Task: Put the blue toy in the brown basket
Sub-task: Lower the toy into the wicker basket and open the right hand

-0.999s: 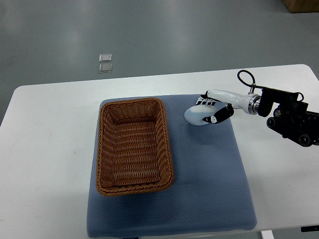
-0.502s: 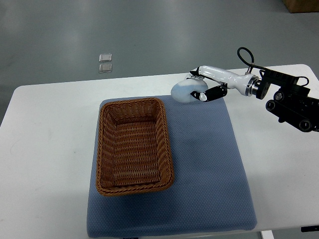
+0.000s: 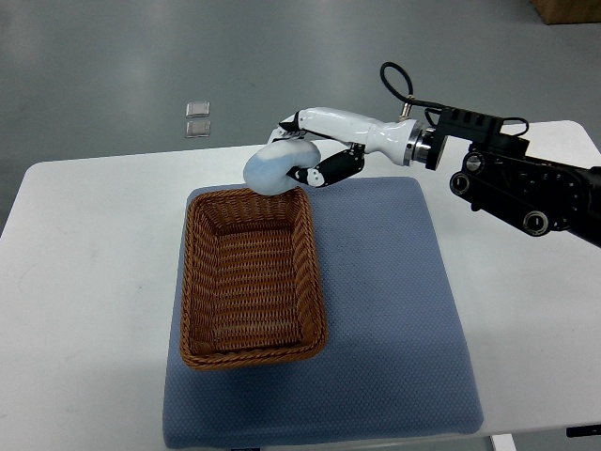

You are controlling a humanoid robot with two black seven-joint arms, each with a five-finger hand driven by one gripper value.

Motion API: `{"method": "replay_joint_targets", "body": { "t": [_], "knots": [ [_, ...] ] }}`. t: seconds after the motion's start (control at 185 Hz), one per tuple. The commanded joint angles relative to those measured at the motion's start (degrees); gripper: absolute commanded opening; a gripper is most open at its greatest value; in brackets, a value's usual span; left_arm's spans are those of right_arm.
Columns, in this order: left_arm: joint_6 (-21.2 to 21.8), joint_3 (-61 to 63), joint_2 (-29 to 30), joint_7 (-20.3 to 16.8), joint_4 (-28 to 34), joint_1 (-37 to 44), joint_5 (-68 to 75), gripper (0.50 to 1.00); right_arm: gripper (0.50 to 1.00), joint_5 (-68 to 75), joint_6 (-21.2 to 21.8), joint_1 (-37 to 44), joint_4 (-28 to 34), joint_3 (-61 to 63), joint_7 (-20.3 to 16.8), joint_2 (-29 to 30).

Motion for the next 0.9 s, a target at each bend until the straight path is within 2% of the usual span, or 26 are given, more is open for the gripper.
{"method": "replay_joint_targets", "body": {
  "t": [0.0, 0.146, 0.308, 0.68, 0.691, 0.697, 0.702, 0.707, 0.718, 0.734, 0.799, 0.842, 0.896],
  "knots": [
    [0.00, 0.00, 0.00, 0.00, 0.00, 0.00, 0.00, 1.000, 0.500, -0.36, 0.15, 2.63, -0.02, -5.83, -0.80, 2.79],
    [0.00, 0.00, 0.00, 0.00, 0.00, 0.00, 0.00, 1.000, 0.500, -1.59, 0.07, 4.47, -0.29, -11.80, -4.49, 7.10],
    [0.00, 0.00, 0.00, 0.00, 0.00, 0.00, 0.00, 1.000, 0.500, -4.75, -0.72, 4.39, -0.99, -15.50, -6.34, 9.47],
    [0.00, 0.00, 0.00, 0.00, 0.00, 0.00, 0.00, 1.000, 0.500, -6.16, -2.75, 2.98, -3.63, -17.61, -6.95, 12.11],
    [0.00, 0.00, 0.00, 0.00, 0.00, 0.00, 0.00, 1.000, 0.519, -6.16, -2.83, 2.89, -3.63, -17.61, -6.95, 12.02],
    [0.00, 0.00, 0.00, 0.00, 0.00, 0.00, 0.00, 1.000, 0.553, -6.07, -2.83, 2.80, -3.63, -17.52, -6.95, 12.02],
    [0.00, 0.00, 0.00, 0.00, 0.00, 0.00, 0.00, 1.000, 0.554, -6.07, -2.83, 2.80, -3.63, -17.52, -6.95, 12.02],
    [0.00, 0.00, 0.00, 0.00, 0.00, 0.00, 0.00, 1.000, 0.584, -6.07, -2.83, 2.72, -3.63, -17.52, -6.95, 12.02],
    [0.00, 0.00, 0.00, 0.00, 0.00, 0.00, 0.00, 1.000, 0.584, -6.07, -2.83, 2.72, -3.63, -17.52, -6.95, 12.02],
    [0.00, 0.00, 0.00, 0.00, 0.00, 0.00, 0.00, 1.000, 0.631, -5.98, -2.83, 2.63, -3.63, -17.52, -6.95, 11.85],
    [0.00, 0.00, 0.00, 0.00, 0.00, 0.00, 0.00, 1.000, 0.741, -5.72, -2.75, 2.54, -3.63, -17.52, -6.95, 11.58],
    [0.00, 0.00, 0.00, 0.00, 0.00, 0.00, 0.00, 1.000, 0.797, -5.46, -2.66, 2.63, -3.63, -17.43, -6.95, 11.23],
    [0.00, 0.00, 0.00, 0.00, 0.00, 0.00, 0.00, 1.000, 0.827, -5.37, -2.39, 2.63, -3.63, -17.26, -6.95, 10.88]
  ]
}}
